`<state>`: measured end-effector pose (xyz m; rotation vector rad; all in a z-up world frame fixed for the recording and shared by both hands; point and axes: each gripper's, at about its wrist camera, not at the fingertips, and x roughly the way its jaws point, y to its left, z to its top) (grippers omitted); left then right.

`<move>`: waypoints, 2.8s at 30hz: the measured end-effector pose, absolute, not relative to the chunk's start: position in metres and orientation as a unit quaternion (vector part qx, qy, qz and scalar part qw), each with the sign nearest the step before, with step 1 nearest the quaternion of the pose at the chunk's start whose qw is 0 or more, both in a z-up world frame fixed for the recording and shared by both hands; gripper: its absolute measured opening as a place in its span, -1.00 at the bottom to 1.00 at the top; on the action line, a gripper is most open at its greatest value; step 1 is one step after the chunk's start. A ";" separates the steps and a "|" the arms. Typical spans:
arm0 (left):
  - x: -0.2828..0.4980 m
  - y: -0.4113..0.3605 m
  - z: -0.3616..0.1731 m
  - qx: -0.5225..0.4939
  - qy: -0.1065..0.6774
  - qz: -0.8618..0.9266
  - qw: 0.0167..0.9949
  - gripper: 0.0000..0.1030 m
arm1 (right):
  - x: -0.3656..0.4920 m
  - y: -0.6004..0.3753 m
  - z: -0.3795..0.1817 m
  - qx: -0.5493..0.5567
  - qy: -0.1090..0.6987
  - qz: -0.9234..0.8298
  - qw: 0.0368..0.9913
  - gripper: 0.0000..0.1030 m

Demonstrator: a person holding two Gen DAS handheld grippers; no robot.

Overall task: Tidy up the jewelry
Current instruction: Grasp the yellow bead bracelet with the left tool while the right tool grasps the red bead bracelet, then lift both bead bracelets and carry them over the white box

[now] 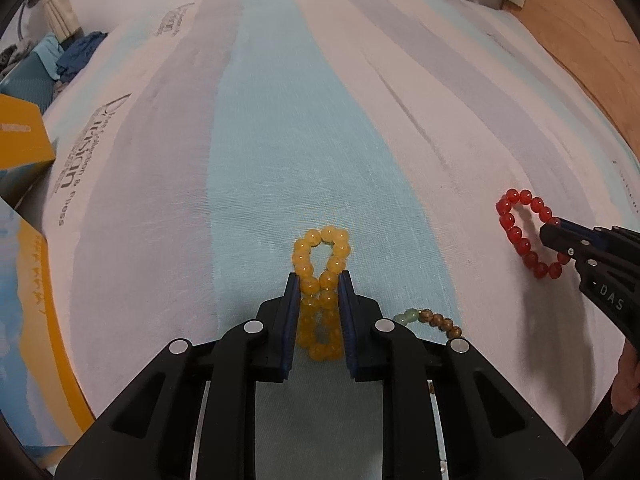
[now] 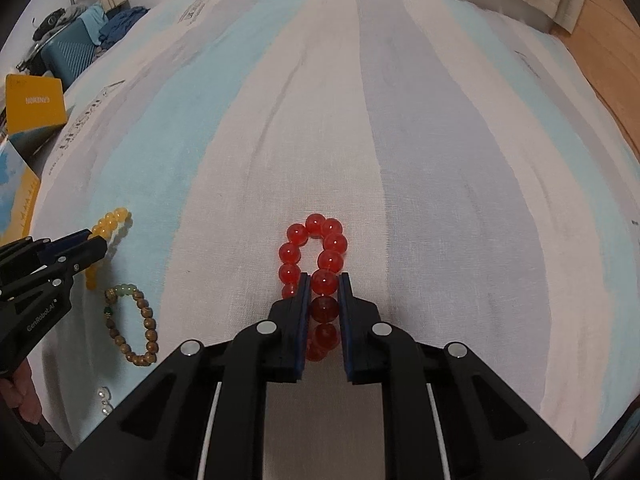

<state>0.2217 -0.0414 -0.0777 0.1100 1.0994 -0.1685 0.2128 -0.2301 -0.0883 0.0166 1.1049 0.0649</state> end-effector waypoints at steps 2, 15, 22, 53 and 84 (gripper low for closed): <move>0.222 -0.040 -0.076 0.051 0.522 -0.078 0.848 -0.64 | 0.215 -0.229 -0.086 0.010 0.523 0.033 0.851 -0.76; 0.213 -0.039 -0.049 0.058 0.511 -0.070 0.855 -0.88 | 0.200 -0.224 -0.058 0.018 0.501 0.058 0.863 -0.76; 0.209 -0.032 -0.041 0.047 0.513 -0.068 0.854 -0.90 | 0.192 -0.223 -0.046 0.016 0.495 0.061 0.867 -0.76; 0.239 -0.021 -0.102 0.040 0.545 -0.056 0.835 -0.83 | 0.204 -0.233 -0.081 0.030 0.514 0.061 0.855 -0.76; 0.196 -0.007 -0.022 0.025 0.512 -0.056 0.857 -0.83 | 0.182 -0.209 -0.017 0.034 0.479 0.076 0.874 -0.76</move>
